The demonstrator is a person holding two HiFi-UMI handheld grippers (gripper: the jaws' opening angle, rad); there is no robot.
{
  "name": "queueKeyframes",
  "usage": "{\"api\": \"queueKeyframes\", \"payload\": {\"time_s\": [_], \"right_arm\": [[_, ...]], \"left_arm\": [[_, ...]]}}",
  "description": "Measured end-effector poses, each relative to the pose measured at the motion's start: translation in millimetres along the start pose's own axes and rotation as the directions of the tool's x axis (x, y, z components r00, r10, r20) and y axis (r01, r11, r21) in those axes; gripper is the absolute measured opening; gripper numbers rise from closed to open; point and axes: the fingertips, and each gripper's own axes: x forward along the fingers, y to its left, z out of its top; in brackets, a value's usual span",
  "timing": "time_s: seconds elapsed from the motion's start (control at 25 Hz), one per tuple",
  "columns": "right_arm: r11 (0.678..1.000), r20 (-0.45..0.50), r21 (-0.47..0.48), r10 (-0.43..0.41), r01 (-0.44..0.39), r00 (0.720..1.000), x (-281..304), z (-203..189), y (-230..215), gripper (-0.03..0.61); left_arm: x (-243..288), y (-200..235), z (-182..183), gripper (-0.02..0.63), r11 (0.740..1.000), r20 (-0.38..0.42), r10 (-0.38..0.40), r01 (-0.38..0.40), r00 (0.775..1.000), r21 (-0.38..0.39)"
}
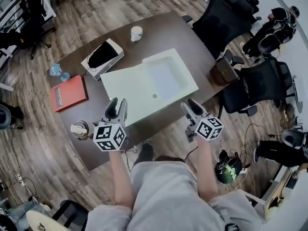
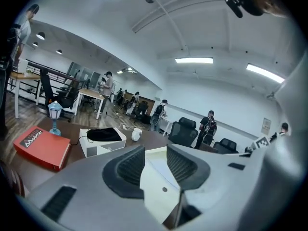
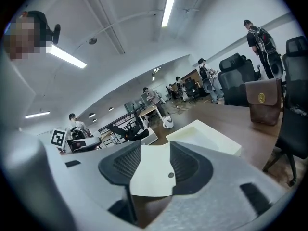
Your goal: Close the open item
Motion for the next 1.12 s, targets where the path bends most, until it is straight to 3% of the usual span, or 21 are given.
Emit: {"api": "queueKeyframes", "payload": {"time_s": [0.2, 0.52, 0.72, 0.92, 1.12], "right_arm": [[0.998, -0.044, -0.061, -0.001, -0.002, 0.999, 26, -4, -4, 0.192], [0.999, -0.040, -0.052, -0.008, 0.006, 0.999, 45, -4, -28, 0.178], [0.986, -0.124, -0.163, 0.003, -0.023, 0.992, 73, -20, -28, 0.178], [0.973, -0.190, -0.218, 0.039, -0.081, 0.981, 90, -36, -32, 0.178], [0.955, -0.270, -0.286, -0.003, -0.078, 0.963, 103, -57, -63, 0.176]], "left_arm": [[17, 10, -8, 0.132, 1.000, -0.019, 0.011, -0.011, 1.000, 0.006], [10, 20, -15, 0.132, 0.997, -0.041, 0.052, -0.049, 0.998, 0.055], [-5, 32, -27, 0.132, 0.991, -0.050, 0.118, -0.114, 0.992, 0.072], [-19, 43, -54, 0.133, 0.969, -0.071, 0.245, -0.245, 0.967, 0.010], [-26, 62, -90, 0.147, 0.927, -0.111, 0.359, -0.368, 0.927, -0.069]]}}
